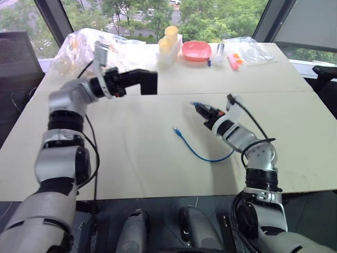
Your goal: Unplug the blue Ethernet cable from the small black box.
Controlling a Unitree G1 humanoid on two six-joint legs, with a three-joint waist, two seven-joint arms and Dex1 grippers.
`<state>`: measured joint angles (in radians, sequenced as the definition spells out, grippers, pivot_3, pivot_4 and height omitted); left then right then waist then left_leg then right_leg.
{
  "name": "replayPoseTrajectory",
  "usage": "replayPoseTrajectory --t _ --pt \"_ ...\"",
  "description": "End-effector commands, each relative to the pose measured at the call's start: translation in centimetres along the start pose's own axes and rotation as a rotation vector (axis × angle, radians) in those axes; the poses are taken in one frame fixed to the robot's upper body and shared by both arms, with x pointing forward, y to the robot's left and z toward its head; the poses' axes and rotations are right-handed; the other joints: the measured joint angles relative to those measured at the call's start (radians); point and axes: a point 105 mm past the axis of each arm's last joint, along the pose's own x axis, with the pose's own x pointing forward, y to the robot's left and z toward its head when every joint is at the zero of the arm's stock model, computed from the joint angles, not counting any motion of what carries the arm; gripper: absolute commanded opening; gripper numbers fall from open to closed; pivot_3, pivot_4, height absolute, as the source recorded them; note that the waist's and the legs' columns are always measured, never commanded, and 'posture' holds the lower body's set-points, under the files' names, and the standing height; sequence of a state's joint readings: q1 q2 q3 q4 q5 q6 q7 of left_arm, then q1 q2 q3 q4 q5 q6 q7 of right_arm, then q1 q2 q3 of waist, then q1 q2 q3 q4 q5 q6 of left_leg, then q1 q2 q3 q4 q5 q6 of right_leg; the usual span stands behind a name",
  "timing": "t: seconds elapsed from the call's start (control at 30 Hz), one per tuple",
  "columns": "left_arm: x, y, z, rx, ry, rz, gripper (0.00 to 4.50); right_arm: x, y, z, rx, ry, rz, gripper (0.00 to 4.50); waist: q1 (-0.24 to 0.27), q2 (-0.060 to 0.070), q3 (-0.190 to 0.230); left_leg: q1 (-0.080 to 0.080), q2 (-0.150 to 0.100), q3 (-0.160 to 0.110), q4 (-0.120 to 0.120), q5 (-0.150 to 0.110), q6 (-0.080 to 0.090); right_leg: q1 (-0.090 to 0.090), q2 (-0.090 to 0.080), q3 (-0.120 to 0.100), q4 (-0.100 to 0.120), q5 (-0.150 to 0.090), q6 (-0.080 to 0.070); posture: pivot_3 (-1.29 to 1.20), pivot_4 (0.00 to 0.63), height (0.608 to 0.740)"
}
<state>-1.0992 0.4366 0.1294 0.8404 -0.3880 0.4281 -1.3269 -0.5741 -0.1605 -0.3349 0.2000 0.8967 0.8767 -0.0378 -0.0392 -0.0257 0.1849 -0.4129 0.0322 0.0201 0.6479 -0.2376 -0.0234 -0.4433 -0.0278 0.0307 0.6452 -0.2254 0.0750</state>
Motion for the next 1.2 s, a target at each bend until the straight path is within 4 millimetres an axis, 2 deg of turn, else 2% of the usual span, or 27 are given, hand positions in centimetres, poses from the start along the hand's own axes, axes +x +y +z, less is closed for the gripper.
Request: replayPoseTrajectory --t 0.03,0.07,0.1,0.2,0.3,0.37,0.43,0.53,0.6,0.63,0.7,0.83,0.87,0.97,1.1,1.2 --pt "0.7 -0.2 0.8 0.112 -0.007 0.020 0.49 -0.5 0.9 1.9 -0.063 -0.024 -0.009 4.04 -0.005 0.000 0.000 0.000 0.000 0.000 0.000 0.000 0.000 0.000 0.000 0.000 0.000 0.000 0.000 0.00 0.150 0.740" --pt "0.9 -0.1 0.5 0.122 -0.010 0.037 0.49 -0.8 0.9 1.9 -0.092 -0.010 -0.015 4.46 -0.004 0.000 0.000 0.000 0.000 0.000 0.000 0.000 0.000 0.000 0.000 0.000 0.000 0.000 0.000 0.00 0.150 0.740" --pt "1.0 0.0 0.3 0.129 -0.012 0.049 0.49 -1.1 1.0 1.9 -0.111 0.000 -0.018 4.46 -0.003 0.000 0.000 0.000 0.000 0.000 0.000 0.000 0.000 0.000 0.000 0.000 0.000 0.000 0.000 0.00 0.150 0.740" --pt "1.6 0.8 -0.9 0.163 -0.025 0.160 0.49 -3.9 3.7 0.8 -0.290 0.088 0.124 4.46 0.000 0.000 0.000 0.000 0.000 0.000 0.000 0.000 0.000 0.000 0.000 0.000 0.000 0.000 0.000 0.00 0.150 0.740" --pt "1.8 1.5 -3.3 0.201 -0.005 0.280 0.49 -6.5 4.8 -0.3 -0.446 0.142 0.197 4.46 0.002 0.000 0.000 0.000 0.000 0.000 -0.001 -0.001 0.001 0.000 0.000 0.000 -0.001 -0.001 0.001 0.00 0.150 0.740" --pt "1.7 1.3 -5.5 0.211 0.024 0.294 0.49 -7.1 4.8 -0.1 -0.471 0.126 0.201 4.46 -0.003 0.000 0.000 0.000 0.000 0.000 0.000 -0.001 0.002 0.000 0.000 0.000 -0.001 -0.001 0.001 0.00 0.150 0.740" --pt "1.6 1.1 -6.9 0.197 -0.002 0.328 0.49 -7.2 5.1 0.4 -0.471 0.087 0.212 4.46 -0.004 0.000 0.000 0.001 0.000 0.001 0.000 -0.001 0.002 0.001 0.000 0.001 -0.001 -0.001 0.001 0.00 0.150 0.740" --pt "1.8 1.4 -7.4 0.226 -0.048 0.416 0.49 -7.7 6.9 0.5 -0.455 0.038 0.332 4.46 0.000 0.000 0.000 0.002 0.000 0.001 0.001 -0.001 0.002 0.001 0.001 0.002 -0.001 -0.001 0.001 0.00 0.150 0.740" --pt "1.9 1.4 -7.4 0.225 -0.084 0.436 1.53 -7.8 7.2 0.3 -0.447 0.028 0.354 4.50 0.001 -0.001 0.000 0.002 0.000 0.001 0.002 -0.001 0.002 0.001 0.001 0.002 -0.001 -0.001 0.001 0.00 0.150 0.740" --pt "2.1 1.2 -7.5 0.225 -0.093 0.437 1.82 -7.7 7.2 0.0 -0.454 0.032 0.350 4.50 0.001 -0.001 0.000 0.002 0.000 0.001 0.002 -0.001 0.002 0.002 0.001 0.002 -0.001 -0.001 0.001 0.00 0.150 0.740" --pt "2.2 1.0 -7.7 0.229 -0.096 0.436 2.68 -7.5 7.1 -0.4 -0.465 0.036 0.343 4.50 0.002 -0.001 0.000 0.002 0.000 0.001 0.002 -0.001 0.002 0.003 0.001 0.002 -0.001 -0.001 0.001 0.00 0.150 0.740" --pt "1.5 1.3 -7.6 0.233 -0.082 0.466 4.26 -7.1 6.7 -0.6 -0.473 0.043 0.327 4.50 0.001 -0.001 0.000 0.002 0.000 0.001 0.002 -0.001 0.002 0.003 0.001 0.002 -0.002 -0.001 0.001 0.00 0.150 0.740" --pt "1.1 1.3 -7.3 0.227 -0.086 0.477 4.39 -7.1 6.5 -0.7 -0.475 0.046 0.324 4.50 0.000 -0.001 0.000 0.002 0.000 0.001 0.002 -0.001 0.002 0.003 0.001 0.002 -0.002 -0.001 0.001 0.00 0.150 0.740" --pt "0.1 0.8 -6.2 0.223 -0.092 0.491 4.39 -7.3 6.1 -0.8 -0.480 0.052 0.316 4.50 -0.003 -0.001 0.000 0.002 0.000 0.001 0.001 -0.001 0.002 0.003 0.001 0.002 -0.002 -0.001 0.001 0.00 0.150 0.740" --pt "-3.4 -1.2 -4.4 0.232 -0.090 0.537 4.39 -8.1 5.2 -0.6 -0.503 0.048 0.303 4.50 -0.005 -0.001 0.000 0.002 0.001 0.001 0.001 -0.001 0.002 0.003 0.001 0.002 -0.002 -0.001 0.001 0.00 0.150 0.740" --pt "-6.0 -2.8 -4.5 0.211 -0.045 0.587 4.39 -9.1 4.4 0.5 -0.581 0.007 0.282 4.50 -0.004 -0.001 0.000 0.003 0.001 0.001 0.000 -0.001 0.002 0.003 0.001 0.003 -0.002 -0.001 0.001 0.00 0.150 0.740"
